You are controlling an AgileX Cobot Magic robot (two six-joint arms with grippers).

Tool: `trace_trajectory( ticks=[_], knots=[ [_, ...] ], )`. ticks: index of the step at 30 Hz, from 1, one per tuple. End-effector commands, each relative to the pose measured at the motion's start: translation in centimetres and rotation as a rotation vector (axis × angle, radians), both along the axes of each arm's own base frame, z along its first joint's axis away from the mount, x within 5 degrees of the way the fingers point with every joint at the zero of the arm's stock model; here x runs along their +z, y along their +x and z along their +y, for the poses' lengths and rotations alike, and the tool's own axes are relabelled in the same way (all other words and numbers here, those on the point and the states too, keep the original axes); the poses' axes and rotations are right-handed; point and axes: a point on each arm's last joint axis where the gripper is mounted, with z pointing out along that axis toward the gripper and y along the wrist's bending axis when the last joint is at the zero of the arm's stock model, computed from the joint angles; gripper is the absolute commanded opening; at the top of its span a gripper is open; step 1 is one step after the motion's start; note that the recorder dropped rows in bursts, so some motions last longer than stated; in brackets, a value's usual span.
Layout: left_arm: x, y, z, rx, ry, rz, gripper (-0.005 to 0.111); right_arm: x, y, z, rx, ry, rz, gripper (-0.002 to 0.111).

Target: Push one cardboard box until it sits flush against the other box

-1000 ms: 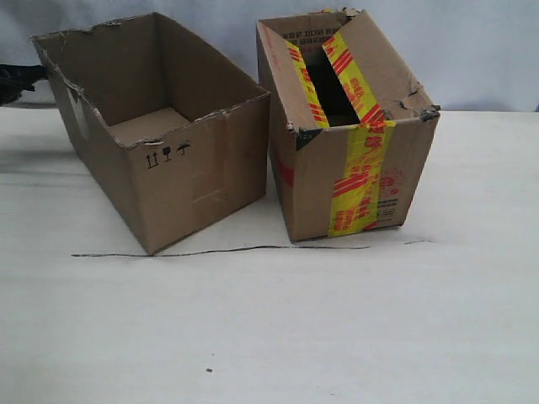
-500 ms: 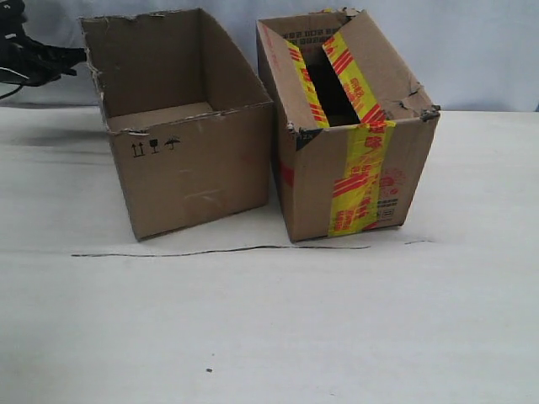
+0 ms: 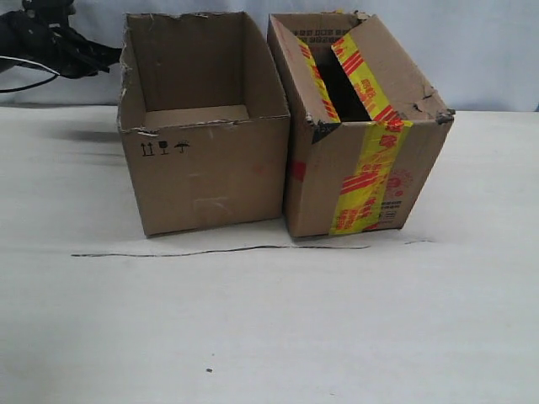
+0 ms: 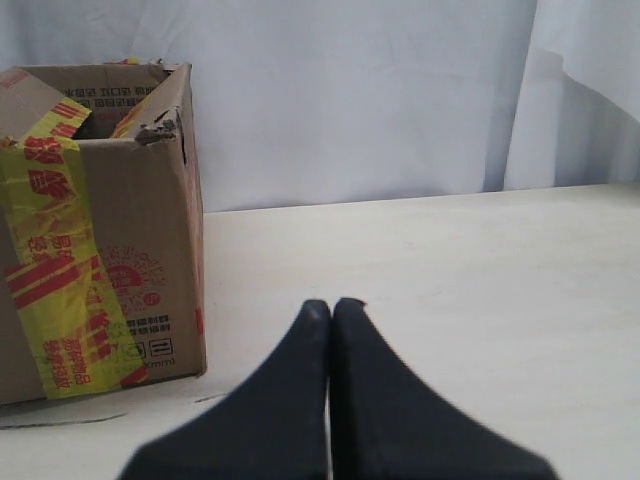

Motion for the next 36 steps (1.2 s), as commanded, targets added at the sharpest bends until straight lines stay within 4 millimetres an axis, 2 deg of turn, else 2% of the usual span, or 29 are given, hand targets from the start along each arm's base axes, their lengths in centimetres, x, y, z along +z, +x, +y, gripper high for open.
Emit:
trace_trajectory(
  ticks=[1, 11, 19, 25, 30, 33, 36],
  knots=[
    [-0.1, -0.2, -0.6, -0.064, 0.052, 0.025, 0.0, -0.1, 0.0, 0.0, 0.003, -0.012, -0.002, 0.0],
    [-0.7, -0.8, -2.7, -0.209, 0.136, 0.094, 0.0, -0.1, 0.0, 0.0, 0.003, -0.012, -0.002, 0.0],
    [-0.4, -1.8, -2.4, -0.275, 0.146, 0.195, 0.0, -0.1, 0.0, 0.0, 0.003, -0.012, -0.002, 0.0],
    [3.2, -3.5, -1.2, -0.323, 0.138, 0.273, 0.0, -0.1, 0.0, 0.0, 0.003, -0.012, -0.002, 0.0],
    [5.9, -5.4, 0.9, -0.297, 0.083, 0.329, 0.0, -0.1, 0.0, 0.0, 0.003, -0.012, -0.002, 0.0],
    [7.6, -7.1, 1.9, -0.266, 0.075, 0.317, 0.0, -0.1, 0.0, 0.0, 0.003, -0.012, -0.002, 0.0],
    [9.1, -9.7, 1.7, -0.256, 0.072, 0.274, 0.0, -0.1, 0.0, 0.0, 0.003, -0.012, -0.002, 0.0]
  ],
)
